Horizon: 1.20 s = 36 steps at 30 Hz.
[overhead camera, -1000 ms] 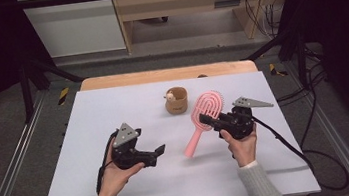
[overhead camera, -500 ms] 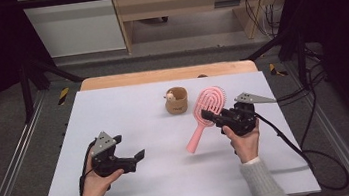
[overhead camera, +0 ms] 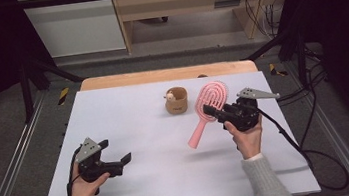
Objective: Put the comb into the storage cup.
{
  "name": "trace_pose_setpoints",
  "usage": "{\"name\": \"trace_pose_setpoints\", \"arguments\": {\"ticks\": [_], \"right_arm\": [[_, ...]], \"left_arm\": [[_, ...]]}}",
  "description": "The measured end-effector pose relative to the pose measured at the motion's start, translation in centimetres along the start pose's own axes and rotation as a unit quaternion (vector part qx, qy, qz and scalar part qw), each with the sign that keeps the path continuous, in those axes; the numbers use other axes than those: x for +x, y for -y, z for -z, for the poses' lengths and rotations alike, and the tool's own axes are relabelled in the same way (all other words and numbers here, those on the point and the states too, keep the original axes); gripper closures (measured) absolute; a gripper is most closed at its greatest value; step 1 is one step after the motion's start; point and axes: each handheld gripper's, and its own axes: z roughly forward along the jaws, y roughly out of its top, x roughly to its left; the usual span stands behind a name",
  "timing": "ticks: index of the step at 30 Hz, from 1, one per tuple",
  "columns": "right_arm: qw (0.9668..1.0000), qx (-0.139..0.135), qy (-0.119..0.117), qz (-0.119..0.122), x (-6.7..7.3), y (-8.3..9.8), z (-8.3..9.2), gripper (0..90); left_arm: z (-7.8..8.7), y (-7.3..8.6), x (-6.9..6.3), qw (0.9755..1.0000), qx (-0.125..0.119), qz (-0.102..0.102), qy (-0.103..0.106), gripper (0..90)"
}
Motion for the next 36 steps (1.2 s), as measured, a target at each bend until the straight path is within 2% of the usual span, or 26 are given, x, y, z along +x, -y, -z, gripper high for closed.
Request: {"name": "trace_pose_setpoints", "arguments": {"ticks": [4, 13, 36], "right_arm": [[1.0000, -0.001, 0.003, 0.006, 0.1, -0.4, -0.1, 64.1], [0.9997, -0.005, 0.013, 0.020, 0.5, -1.5, -0.6, 64.2], [0.9977, -0.012, 0.054, 0.039, 0.6, -4.1, -2.8, 64.1]], "left_arm": [[0.3, 0.6, 0.6, 1.0000, 0.001, -0.001, -0.010, 0.0], [0.5, 1.5, 1.3, 0.9999, 0.004, 0.007, -0.013, 0.0], [0.6, 1.9, 1.8, 0.9998, 0.009, 0.010, -0.016, 0.0]]}}
